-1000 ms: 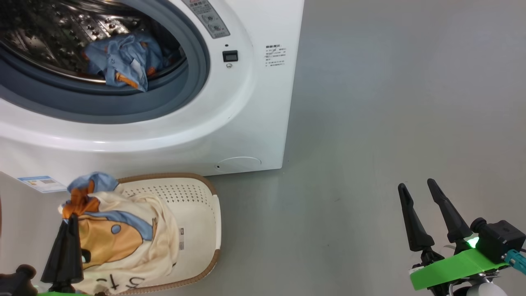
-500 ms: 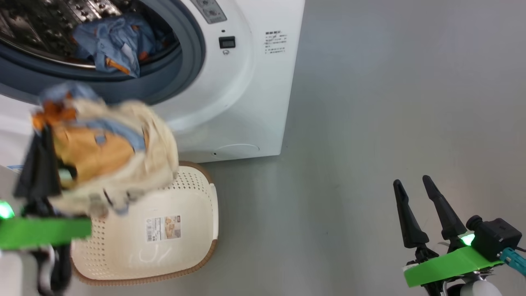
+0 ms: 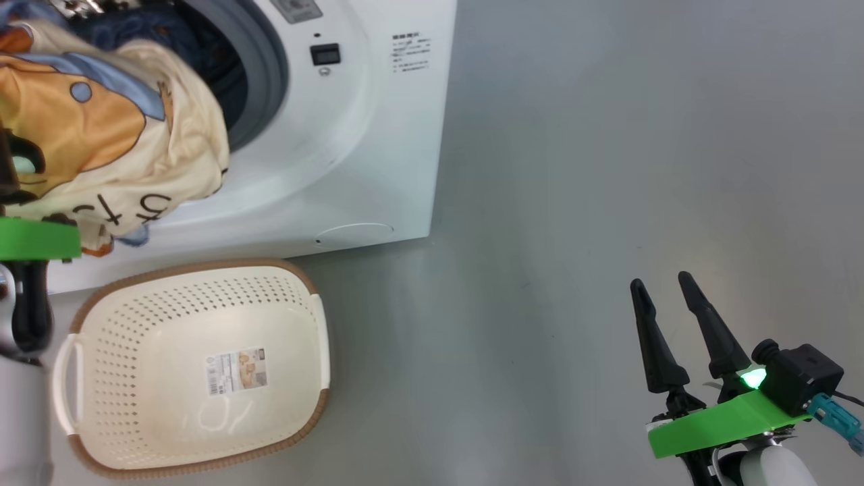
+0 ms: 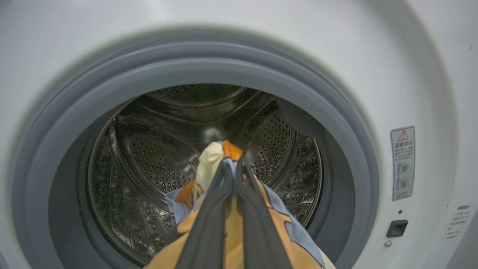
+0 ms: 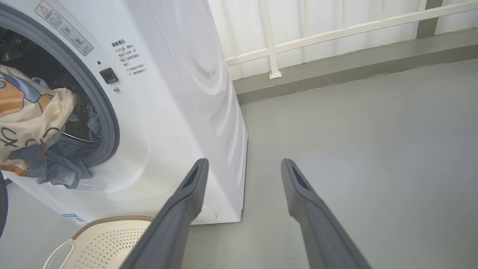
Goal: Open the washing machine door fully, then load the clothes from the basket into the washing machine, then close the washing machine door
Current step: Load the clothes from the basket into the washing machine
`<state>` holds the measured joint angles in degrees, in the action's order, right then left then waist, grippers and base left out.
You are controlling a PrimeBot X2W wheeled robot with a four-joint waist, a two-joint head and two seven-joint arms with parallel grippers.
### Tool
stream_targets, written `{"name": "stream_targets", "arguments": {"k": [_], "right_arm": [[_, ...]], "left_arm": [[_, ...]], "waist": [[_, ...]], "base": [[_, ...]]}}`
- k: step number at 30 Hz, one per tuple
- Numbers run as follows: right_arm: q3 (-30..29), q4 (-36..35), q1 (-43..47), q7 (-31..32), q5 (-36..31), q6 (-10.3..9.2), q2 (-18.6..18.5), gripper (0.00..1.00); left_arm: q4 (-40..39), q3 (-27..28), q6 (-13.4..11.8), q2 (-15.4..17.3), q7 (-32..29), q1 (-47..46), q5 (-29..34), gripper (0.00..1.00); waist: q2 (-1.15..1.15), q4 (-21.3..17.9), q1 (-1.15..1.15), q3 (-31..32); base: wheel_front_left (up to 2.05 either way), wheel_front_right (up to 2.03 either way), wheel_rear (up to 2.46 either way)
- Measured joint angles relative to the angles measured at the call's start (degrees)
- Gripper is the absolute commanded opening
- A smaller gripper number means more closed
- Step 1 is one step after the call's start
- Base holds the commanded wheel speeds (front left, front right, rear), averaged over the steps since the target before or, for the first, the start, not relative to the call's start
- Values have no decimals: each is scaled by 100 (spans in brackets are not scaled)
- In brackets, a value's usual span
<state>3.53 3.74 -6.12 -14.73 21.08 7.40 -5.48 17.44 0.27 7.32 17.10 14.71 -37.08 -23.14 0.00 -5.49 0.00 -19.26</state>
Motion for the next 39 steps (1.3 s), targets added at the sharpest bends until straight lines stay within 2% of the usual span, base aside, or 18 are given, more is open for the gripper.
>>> {"name": "stream_targets", "arguments": {"k": [11, 19, 25, 31, 39], "right_arm": [[155, -51, -222, 0, 0, 0, 44, 100], [301, -100, -404, 0, -33, 0, 144, 100], [318, -124, -479, 0, -33, 0, 170, 100], [343, -157, -629, 0, -34, 0, 191, 100], [359, -220, -817, 0, -41, 0, 216, 100]], "left_arm": [[2220, -286, 0, 224, 0, -1267, 21, 0], [3245, -679, 0, 416, 0, -2115, -47, 0], [3651, -896, 0, 493, 0, -2588, -133, 0], [3483, -797, 0, 624, 0, -3042, -170, 0], [2158, -130, 0, 662, 1, -3270, 292, 0]], "waist": [[0, -263, 0, -349], [0, -415, 0, -726], [0, -528, 0, -962], [0, -654, 0, -1214], [0, -753, 0, -1496]], "base": [[0, 0, 0], [0, 0, 0], [0, 0, 0], [0, 0, 0], [0, 0, 0]]}}
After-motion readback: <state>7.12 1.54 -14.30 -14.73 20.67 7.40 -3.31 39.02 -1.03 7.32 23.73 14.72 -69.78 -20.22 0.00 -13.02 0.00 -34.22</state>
